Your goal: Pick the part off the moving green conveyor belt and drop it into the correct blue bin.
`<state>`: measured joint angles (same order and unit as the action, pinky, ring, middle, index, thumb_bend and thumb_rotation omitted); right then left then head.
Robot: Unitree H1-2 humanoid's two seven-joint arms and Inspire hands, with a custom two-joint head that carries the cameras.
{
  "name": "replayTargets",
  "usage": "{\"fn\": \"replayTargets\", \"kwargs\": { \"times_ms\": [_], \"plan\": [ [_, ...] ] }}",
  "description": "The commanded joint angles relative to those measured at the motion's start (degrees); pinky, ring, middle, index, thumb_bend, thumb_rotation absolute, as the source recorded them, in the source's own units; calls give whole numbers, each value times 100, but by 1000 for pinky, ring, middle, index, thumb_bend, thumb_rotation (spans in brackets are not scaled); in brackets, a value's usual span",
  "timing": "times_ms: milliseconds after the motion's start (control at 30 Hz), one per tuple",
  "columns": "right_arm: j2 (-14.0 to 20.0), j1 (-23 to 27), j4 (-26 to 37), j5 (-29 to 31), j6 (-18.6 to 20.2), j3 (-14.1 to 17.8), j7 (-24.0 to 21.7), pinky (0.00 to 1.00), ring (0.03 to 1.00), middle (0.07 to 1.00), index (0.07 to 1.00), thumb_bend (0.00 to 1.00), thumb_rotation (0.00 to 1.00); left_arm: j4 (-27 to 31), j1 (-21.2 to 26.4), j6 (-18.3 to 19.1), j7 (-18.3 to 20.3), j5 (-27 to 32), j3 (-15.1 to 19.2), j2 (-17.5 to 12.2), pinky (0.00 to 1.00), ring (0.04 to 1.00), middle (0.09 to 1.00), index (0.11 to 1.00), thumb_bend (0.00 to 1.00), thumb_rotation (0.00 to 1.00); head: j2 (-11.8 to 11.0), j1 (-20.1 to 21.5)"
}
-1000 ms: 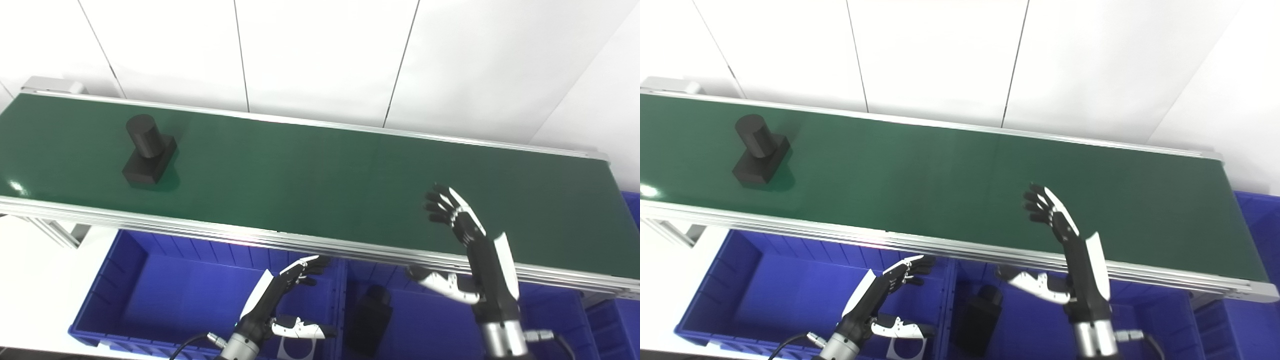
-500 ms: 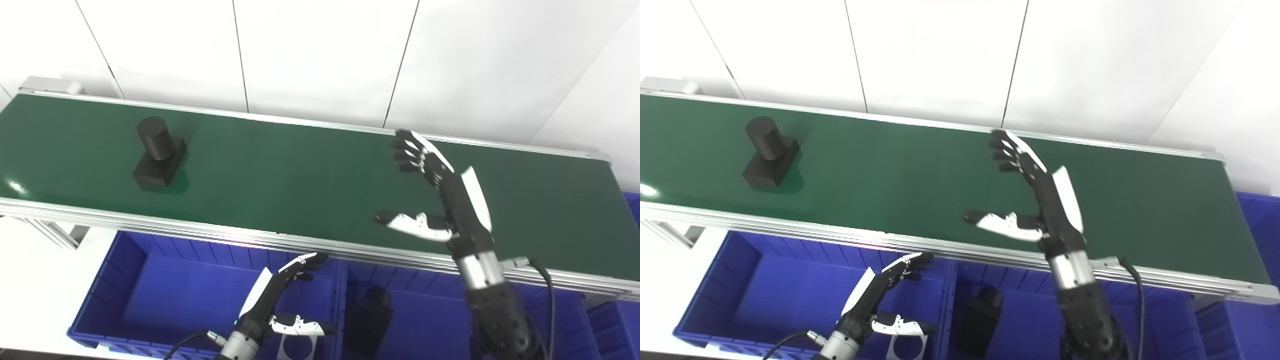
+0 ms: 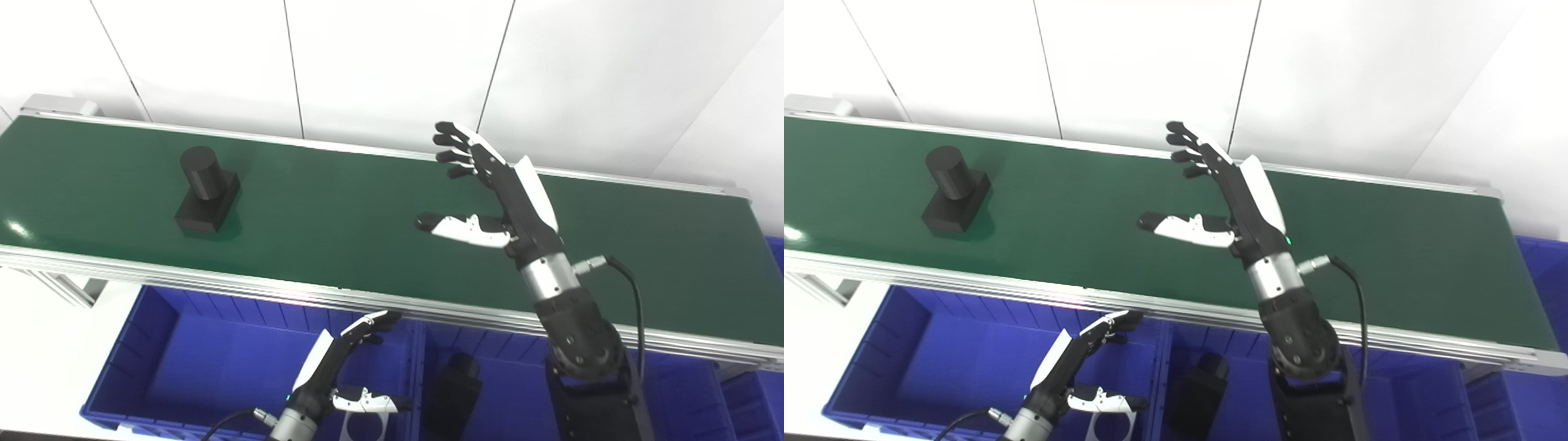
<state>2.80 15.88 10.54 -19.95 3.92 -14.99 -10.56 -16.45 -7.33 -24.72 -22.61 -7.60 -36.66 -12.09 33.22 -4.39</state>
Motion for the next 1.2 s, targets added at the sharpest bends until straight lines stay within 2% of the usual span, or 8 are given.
{"fn": "replayTargets", "kwargs": {
  "times_ms": [0,200,500,700,1167],
  "plan": [
    [-110,314,-47,-34,94,-53,-15,673,775,838,876,834,552,207,-8,-221,-30,82,60,-12,735,812,829,804,913,355,-15,-12],
    [-185,658,-633,-213,211,-227,-27,705,789,839,882,825,530,206,-45,-221,-97,33,54,-76,733,805,826,816,899,369,-59,-60],
    [-279,1100,-1324,-409,326,-486,-40,679,775,839,885,818,520,208,-112,-221,-13,117,88,-41,764,811,820,806,900,351,-39,6],
    [-387,1275,-1662,-447,250,-570,39,660,753,824,877,823,503,100,-41,-221,69,91,44,-4,773,799,803,778,892,352,-44,-31],
    [-824,1796,-2730,-701,189,-770,287,664,760,828,884,841,537,-118,126,-221,-181,-23,-139,30,745,779,788,760,895,358,-124,-139]
  ]
}}
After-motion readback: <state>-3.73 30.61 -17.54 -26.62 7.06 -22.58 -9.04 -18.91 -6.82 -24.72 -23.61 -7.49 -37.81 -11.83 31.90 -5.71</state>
